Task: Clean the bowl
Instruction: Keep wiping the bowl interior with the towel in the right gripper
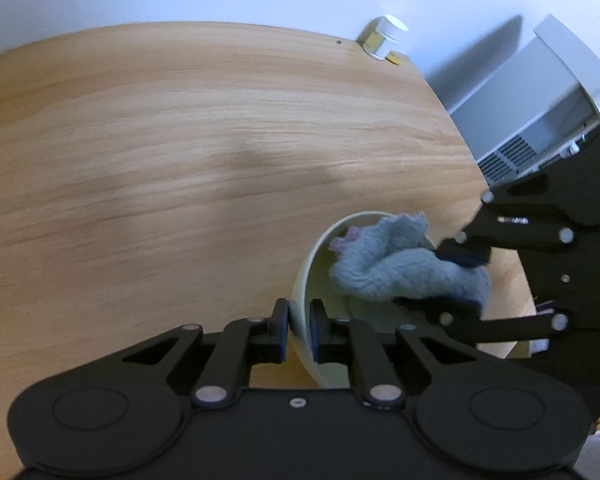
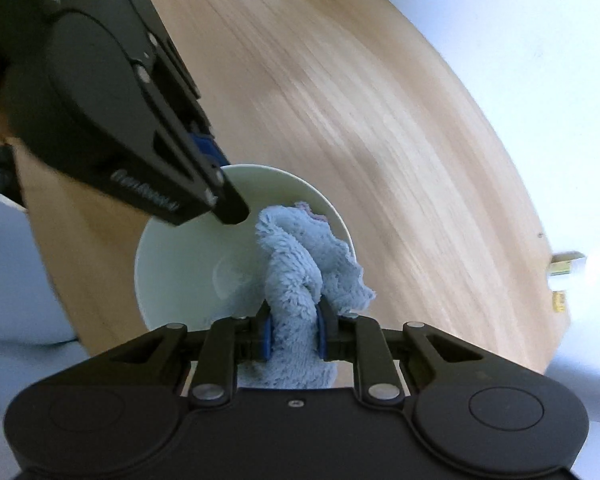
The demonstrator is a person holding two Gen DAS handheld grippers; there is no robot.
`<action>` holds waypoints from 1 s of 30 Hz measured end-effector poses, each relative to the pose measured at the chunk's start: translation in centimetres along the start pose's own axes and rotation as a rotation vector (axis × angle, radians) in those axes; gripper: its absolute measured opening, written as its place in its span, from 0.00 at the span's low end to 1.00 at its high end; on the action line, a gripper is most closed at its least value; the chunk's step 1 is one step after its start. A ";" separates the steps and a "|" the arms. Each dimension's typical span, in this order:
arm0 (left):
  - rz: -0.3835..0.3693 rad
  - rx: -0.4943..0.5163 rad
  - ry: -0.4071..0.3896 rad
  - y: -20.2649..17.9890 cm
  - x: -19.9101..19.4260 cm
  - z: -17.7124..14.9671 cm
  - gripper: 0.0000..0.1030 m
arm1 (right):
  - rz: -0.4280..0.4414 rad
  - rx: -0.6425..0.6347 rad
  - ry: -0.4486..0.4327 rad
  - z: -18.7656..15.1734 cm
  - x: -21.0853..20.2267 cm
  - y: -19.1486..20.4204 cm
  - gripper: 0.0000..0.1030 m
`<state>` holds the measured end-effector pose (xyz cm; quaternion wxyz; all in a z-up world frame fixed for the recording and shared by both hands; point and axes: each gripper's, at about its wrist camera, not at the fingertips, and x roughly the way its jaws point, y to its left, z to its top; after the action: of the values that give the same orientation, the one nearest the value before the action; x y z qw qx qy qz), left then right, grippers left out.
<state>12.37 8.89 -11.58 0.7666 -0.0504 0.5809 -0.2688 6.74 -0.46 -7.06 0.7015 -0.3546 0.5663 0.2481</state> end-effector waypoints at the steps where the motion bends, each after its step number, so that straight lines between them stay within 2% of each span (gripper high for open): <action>1: -0.008 -0.013 0.003 0.1 0.0 0.0 0.11 | -0.008 -0.005 0.003 0.2 0.2 0.2 0.21; 4: -0.015 -0.016 0.000 0.2 0.1 -0.1 0.12 | -0.011 0.001 0.015 0.7 1.0 0.8 0.21; 14: -0.026 -0.039 0.006 0.5 0.1 -0.1 0.12 | 0.081 0.078 -0.015 2.1 1.8 1.3 0.21; 16: -0.023 -0.054 0.006 0.6 0.1 -0.2 0.12 | 0.125 0.120 -0.038 2.1 1.8 0.9 0.22; 18: -0.027 -0.061 0.010 0.7 0.0 -0.2 0.11 | 0.208 0.208 -0.078 2.1 1.5 0.4 0.22; 22: -0.032 -0.078 0.022 0.9 0.0 -0.2 0.11 | 0.249 0.249 -0.131 -0.8 1.2 -1.1 0.22; 25: -0.030 -0.101 0.029 0.9 0.1 -0.1 0.11 | 0.280 0.300 -0.174 -1.4 0.3 -3.1 0.22; 27: -0.029 -0.102 0.026 1.0 0.2 0.0 0.11 | 0.346 0.357 -0.208 -2.1 -0.8 -3.8 0.22; 30: -0.043 -0.119 0.026 1.2 0.3 -0.2 0.11 | 0.406 0.367 -0.219 -1.9 -0.2 -4.4 0.22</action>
<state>12.66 9.81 -12.32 0.7486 -0.1049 0.6047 -0.2509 8.79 -4.65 -6.08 0.7468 -0.0722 0.5819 0.3136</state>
